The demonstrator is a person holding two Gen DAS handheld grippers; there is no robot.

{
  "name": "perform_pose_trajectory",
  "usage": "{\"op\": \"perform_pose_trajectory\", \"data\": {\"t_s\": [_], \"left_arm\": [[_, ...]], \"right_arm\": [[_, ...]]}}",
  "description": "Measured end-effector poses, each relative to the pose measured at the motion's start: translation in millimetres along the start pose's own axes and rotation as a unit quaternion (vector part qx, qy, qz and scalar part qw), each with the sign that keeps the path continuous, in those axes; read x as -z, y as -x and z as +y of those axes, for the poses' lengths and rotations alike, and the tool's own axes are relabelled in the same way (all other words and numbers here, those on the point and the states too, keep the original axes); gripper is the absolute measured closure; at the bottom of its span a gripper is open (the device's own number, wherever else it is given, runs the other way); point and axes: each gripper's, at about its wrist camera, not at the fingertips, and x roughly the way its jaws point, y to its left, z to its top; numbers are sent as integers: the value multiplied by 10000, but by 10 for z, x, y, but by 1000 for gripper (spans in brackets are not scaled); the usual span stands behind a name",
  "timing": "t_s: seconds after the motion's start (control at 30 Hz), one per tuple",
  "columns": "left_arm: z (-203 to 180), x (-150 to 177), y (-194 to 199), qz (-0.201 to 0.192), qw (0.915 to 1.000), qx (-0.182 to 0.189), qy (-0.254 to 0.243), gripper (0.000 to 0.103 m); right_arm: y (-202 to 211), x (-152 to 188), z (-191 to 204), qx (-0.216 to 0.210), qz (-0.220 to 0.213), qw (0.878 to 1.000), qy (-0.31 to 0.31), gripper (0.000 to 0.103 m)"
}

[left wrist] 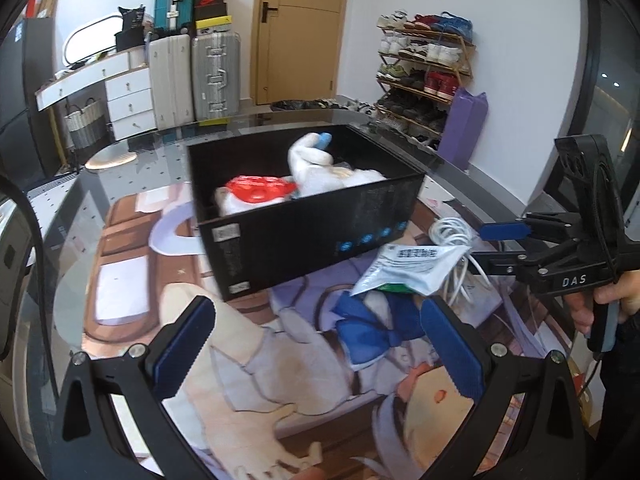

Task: Organize soft objects
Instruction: 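Grasp the white medicine packet with the left tool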

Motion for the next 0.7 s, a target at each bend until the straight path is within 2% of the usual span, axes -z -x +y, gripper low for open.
{"op": "perform_pose_trajectory", "data": {"t_s": [0.33,0.57,0.7], "left_arm": [[-233,-90,-259,292,9988,362,-122,0],[-314,-160,-401,363,9989,253,-163,0],[-353,-184,-449,410,9982,405,-158,6]], "right_arm": [[12,26,-35,110,96,9999,5,28],[-45,43,-75,140,183,9997,9,28],[-55,51,-75,120,203,9997,13,28]]}}
